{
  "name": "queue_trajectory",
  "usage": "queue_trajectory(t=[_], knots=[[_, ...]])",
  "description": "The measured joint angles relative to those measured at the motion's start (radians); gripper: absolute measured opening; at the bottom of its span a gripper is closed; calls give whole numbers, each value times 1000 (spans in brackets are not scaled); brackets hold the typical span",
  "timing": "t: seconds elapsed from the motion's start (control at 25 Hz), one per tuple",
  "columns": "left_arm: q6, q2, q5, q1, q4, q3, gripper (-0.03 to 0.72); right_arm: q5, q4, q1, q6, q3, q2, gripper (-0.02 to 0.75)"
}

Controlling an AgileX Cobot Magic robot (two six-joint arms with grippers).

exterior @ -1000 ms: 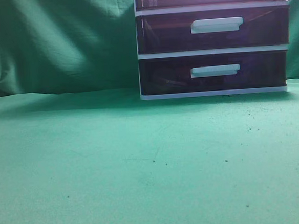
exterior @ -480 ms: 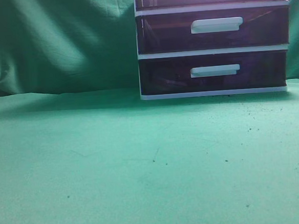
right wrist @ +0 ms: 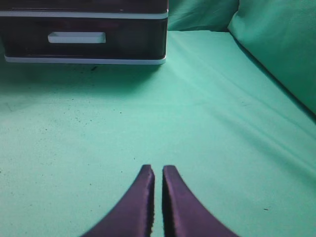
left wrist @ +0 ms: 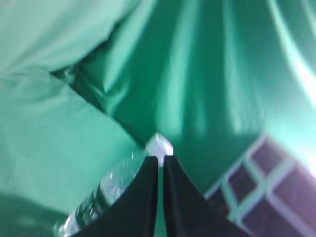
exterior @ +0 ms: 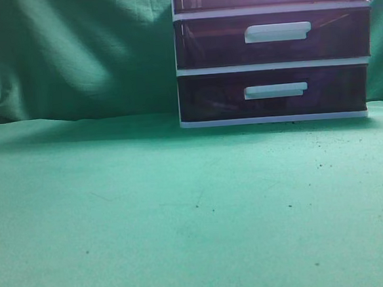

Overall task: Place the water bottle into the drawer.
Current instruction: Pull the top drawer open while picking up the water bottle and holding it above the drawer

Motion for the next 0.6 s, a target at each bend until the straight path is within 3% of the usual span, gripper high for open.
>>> queue_trajectory(t=[0.12, 0.28, 0.48, 0.6], knots=[[0, 0, -106, 0, -121, 0, 0, 0, 0, 0, 0, 0, 0, 50], [4, 0, -164, 0, -142, 0, 0, 0, 0, 0, 0, 0, 0, 50], [7, 11, 105, 0, 113, -139, 0, 0, 0, 0, 0, 0, 0, 50], [24, 99, 242, 0, 197, -249, 0, 0, 0, 0, 0, 0, 0, 50]])
